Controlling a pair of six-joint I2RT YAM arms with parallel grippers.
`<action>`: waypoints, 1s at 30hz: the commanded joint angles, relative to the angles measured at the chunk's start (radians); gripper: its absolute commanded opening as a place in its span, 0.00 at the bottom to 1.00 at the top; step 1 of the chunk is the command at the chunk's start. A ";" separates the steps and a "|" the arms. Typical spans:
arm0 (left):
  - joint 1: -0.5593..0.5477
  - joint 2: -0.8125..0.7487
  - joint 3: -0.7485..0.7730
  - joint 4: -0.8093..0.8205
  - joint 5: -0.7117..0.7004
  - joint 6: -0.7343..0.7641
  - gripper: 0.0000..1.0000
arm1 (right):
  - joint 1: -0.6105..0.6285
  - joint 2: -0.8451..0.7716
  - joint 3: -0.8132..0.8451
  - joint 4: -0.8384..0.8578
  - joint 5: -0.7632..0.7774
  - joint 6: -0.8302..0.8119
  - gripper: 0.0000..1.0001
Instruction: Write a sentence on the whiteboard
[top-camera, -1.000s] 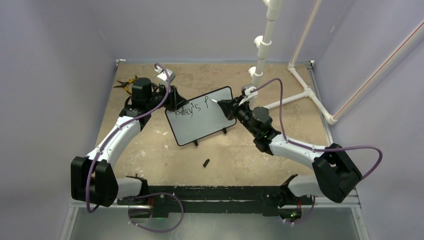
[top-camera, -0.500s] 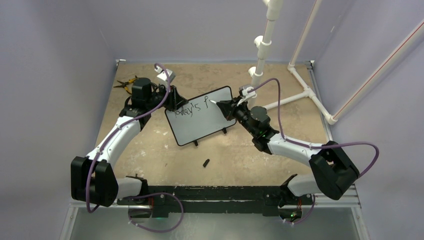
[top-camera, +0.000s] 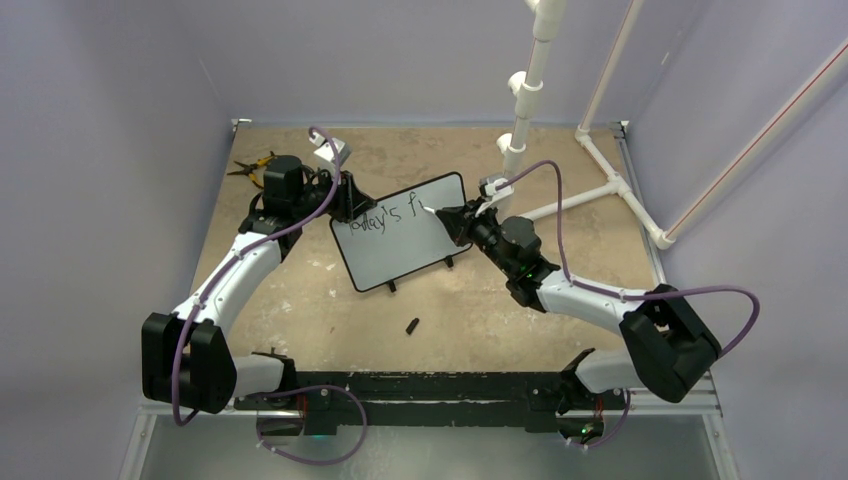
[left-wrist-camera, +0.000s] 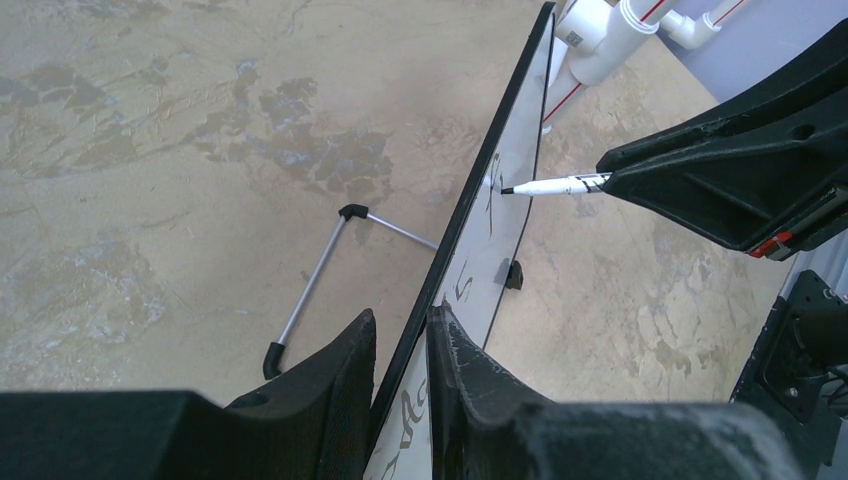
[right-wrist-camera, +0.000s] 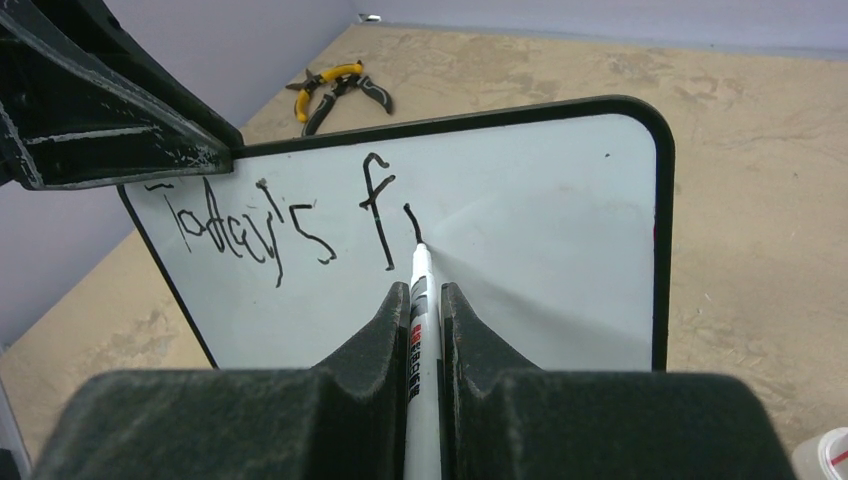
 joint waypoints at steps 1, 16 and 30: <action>-0.009 0.008 -0.021 -0.033 -0.001 0.002 0.22 | -0.005 -0.025 -0.012 -0.017 0.043 -0.004 0.00; -0.009 0.009 -0.022 -0.033 -0.002 0.002 0.23 | -0.005 -0.037 0.046 -0.041 0.077 -0.021 0.00; -0.009 0.010 -0.021 -0.032 -0.001 0.003 0.22 | -0.005 -0.017 0.086 -0.023 0.075 -0.038 0.00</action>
